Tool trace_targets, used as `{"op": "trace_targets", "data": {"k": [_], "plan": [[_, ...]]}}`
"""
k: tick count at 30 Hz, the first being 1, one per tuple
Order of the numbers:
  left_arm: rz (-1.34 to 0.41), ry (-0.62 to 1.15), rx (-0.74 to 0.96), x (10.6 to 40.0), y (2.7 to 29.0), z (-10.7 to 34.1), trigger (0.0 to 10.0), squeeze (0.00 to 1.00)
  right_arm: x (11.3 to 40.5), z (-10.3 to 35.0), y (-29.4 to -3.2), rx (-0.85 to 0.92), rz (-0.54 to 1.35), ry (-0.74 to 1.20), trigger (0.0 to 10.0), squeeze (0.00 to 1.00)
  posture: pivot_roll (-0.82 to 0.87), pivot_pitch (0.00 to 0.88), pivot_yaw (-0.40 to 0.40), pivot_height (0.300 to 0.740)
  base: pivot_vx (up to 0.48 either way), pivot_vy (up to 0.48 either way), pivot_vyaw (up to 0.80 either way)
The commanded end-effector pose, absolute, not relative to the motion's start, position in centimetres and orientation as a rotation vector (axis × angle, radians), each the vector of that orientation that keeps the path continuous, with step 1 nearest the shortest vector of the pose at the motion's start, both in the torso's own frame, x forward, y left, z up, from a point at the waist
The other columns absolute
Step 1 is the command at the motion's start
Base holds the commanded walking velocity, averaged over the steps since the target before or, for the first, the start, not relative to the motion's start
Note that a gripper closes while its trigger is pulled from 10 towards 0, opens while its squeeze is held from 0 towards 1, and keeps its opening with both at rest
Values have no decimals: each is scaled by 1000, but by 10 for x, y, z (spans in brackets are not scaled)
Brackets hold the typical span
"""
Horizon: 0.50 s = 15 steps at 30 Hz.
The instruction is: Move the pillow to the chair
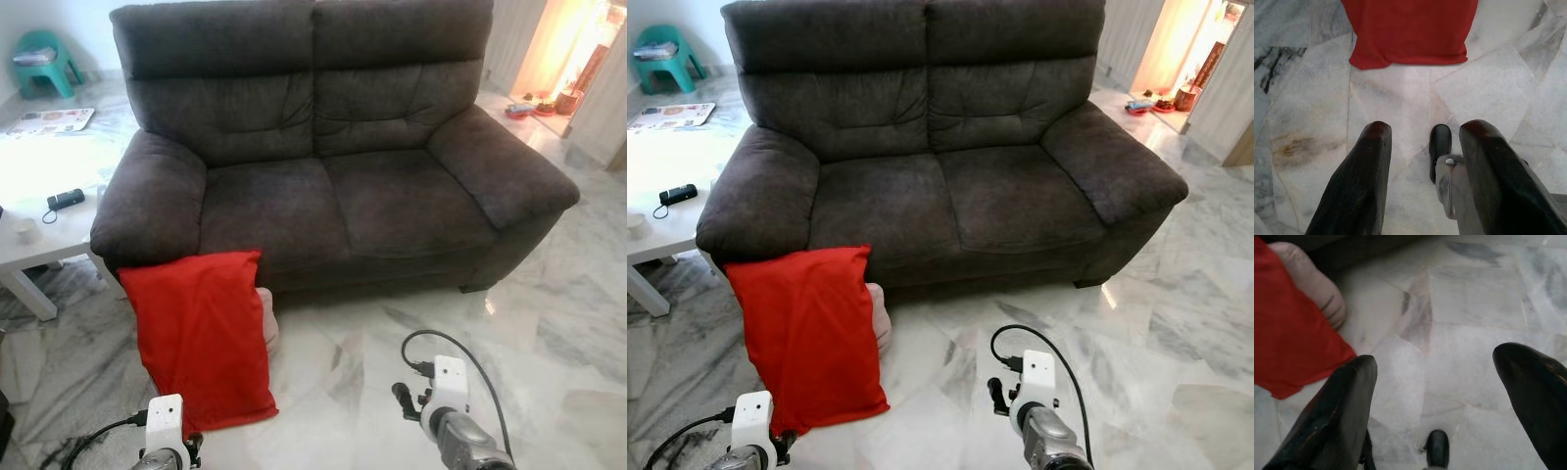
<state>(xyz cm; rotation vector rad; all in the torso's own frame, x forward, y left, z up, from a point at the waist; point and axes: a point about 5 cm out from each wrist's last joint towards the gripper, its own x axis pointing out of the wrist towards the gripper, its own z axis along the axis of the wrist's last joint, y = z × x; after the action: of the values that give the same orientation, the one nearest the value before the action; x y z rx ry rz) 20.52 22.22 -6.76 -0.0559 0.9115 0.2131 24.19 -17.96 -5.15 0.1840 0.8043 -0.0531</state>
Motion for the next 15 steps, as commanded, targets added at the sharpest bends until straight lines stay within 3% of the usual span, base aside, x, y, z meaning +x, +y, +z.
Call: {"op": "trace_targets", "data": {"k": [1, 5, 15], "plan": [[218, 923, -65, 203, 223, -69, 10000, 0, 244, -50, -179, 157, -45, 801, 10000, 0, 33, 0, -26, 740, 251, 0, 563], [216, 922, -62, 203, 223, -68, 10000, 0, 244, -51, -179, 159, -53, 803, 10000, 0, 33, 0, -26, 740, 262, 0, 800], [212, 923, -60, 204, 223, -68, 10000, 0, 243, -51, -178, 174, -41, 813, 10000, 0, 33, 0, -25, 740, 260, 0, 0]]}}
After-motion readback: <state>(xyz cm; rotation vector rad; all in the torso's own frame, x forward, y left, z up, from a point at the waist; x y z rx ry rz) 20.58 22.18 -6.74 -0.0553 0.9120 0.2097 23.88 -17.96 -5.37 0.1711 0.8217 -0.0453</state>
